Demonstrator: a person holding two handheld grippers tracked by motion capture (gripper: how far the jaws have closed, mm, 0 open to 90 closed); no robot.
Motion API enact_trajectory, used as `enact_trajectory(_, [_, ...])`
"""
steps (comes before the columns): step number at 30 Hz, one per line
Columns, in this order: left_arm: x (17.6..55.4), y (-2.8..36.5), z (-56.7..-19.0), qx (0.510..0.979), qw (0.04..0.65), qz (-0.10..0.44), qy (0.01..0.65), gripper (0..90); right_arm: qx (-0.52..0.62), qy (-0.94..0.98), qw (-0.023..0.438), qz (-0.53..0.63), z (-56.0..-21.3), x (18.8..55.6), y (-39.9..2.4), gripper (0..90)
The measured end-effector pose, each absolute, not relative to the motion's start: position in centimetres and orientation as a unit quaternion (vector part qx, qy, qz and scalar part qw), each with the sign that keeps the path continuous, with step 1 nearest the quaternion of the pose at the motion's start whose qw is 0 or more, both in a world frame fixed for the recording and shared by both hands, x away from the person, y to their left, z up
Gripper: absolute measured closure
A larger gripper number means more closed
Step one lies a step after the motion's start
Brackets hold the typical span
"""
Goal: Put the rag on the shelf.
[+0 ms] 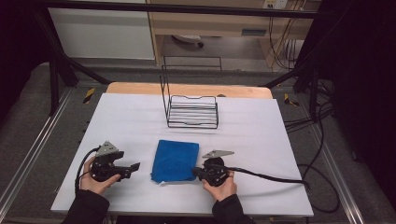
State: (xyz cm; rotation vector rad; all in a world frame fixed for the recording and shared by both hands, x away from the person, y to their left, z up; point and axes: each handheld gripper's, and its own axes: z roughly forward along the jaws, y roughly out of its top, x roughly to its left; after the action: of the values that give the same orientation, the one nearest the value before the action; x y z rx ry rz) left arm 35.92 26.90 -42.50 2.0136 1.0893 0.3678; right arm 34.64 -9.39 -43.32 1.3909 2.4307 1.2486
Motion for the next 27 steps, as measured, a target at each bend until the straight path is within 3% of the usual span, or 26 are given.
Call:
enact_trajectory(18, [35.7,26.2,-42.5,0.801,0.402,0.142,0.42,13.1,0.451,0.809,0.039,0.376,-43.9,32.4,-15.6,85.8])
enact_trajectory(23, [35.6,26.1,-42.5,0.803,0.401,0.143,0.417,11.5,0.432,0.808,0.036,0.398,-43.7,32.5,-16.2,74.6])
enact_trajectory(27, [35.7,25.9,-42.6,0.805,0.401,0.138,0.416,9.0,0.419,0.787,0.062,0.448,-42.7,33.2,-17.7,54.4])
